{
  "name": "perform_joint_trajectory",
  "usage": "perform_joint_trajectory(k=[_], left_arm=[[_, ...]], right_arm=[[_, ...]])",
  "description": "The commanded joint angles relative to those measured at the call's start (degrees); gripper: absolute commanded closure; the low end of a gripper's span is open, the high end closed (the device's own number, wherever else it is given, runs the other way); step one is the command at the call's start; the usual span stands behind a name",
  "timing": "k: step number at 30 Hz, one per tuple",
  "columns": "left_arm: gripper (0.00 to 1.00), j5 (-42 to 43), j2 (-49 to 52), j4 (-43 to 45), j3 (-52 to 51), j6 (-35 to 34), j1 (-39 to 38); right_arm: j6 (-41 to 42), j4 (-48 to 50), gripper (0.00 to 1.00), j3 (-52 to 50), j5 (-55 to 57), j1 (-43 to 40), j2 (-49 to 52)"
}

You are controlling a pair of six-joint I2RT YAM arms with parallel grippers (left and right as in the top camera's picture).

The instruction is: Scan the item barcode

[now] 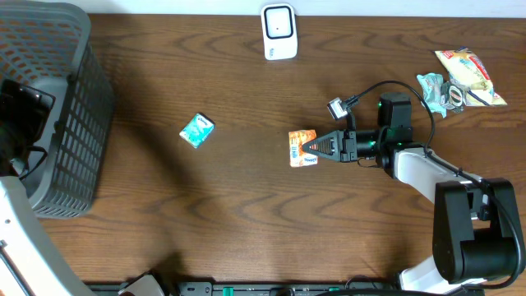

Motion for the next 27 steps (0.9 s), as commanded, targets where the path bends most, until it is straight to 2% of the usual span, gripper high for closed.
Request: perform_joint_trajectory(k=[1, 27], left_arm=[[0.02, -0.3, -0.3, -0.1, 0.8, -0.5, 0.2], [0.02, -0.3, -0.3, -0.1, 0.8, -0.5, 0.2]], right_arm=[[0.4, 0.3, 0.99, 0.0, -1.6, -0.2, -1.1], [0.4, 4.4, 0.99, 0.0, -1.6, -0.2, -1.1]])
